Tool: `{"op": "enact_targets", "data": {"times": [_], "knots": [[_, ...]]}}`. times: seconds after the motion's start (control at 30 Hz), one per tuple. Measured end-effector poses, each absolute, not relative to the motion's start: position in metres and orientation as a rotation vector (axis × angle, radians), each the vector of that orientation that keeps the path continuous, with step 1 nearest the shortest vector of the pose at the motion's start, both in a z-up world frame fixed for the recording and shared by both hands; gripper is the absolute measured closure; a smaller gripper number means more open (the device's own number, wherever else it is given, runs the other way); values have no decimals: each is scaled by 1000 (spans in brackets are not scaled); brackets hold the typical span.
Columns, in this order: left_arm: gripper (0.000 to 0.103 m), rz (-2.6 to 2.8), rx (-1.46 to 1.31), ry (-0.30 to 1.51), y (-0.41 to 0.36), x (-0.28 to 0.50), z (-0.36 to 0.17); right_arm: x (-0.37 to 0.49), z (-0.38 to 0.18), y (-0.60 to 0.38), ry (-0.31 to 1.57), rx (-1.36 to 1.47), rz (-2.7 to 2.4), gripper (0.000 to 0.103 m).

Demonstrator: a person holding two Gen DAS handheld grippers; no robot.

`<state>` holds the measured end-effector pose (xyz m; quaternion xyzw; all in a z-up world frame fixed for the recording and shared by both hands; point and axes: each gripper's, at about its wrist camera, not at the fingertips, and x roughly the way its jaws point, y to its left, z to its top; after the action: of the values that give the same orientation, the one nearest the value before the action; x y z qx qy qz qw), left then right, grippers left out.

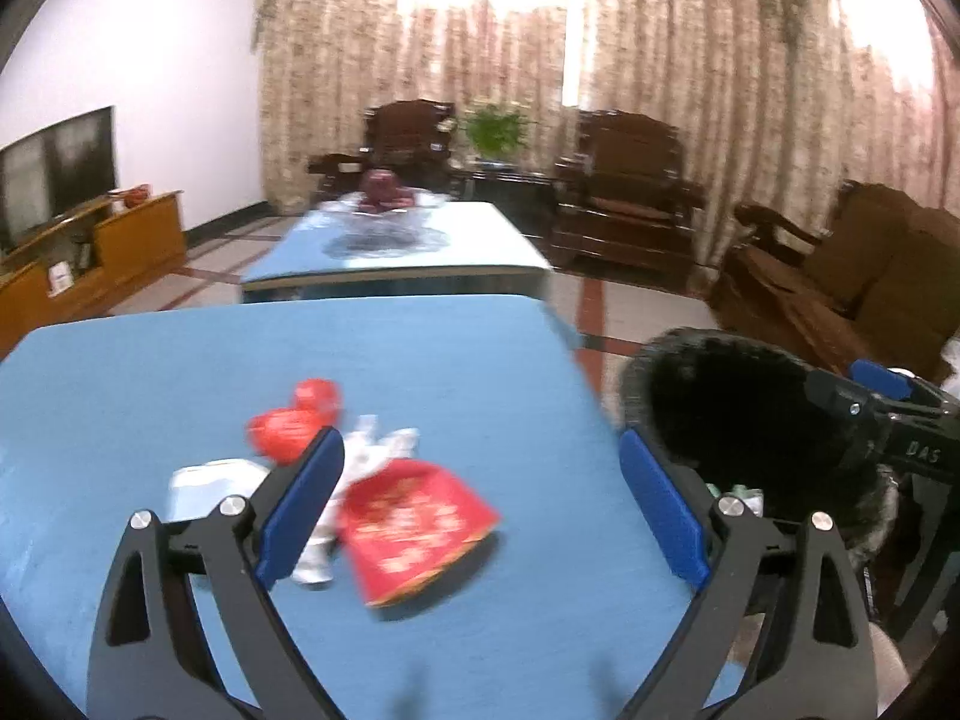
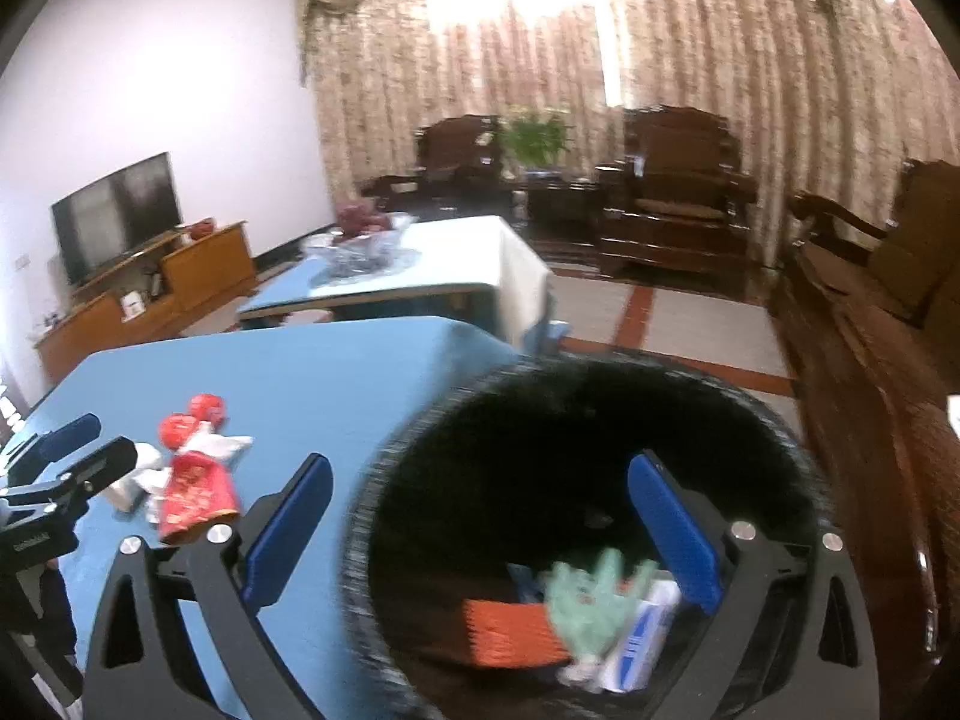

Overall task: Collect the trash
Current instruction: 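Grasp the white paper cup with the left gripper while the right grasps the red envelope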

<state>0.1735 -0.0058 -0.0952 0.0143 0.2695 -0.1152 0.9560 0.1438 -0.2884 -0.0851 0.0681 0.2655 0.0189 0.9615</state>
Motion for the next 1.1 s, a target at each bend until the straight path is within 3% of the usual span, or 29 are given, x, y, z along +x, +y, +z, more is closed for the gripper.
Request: {"op": "enact_targets", "data": {"times": [0.57,1.1], "knots": [[13,-14,6,556,117,167,-103,174,-96,-143,550,42,301,6],[13,20,-32,645,147,200,-150,220,-158,-96,700,-20,332,6]]}}
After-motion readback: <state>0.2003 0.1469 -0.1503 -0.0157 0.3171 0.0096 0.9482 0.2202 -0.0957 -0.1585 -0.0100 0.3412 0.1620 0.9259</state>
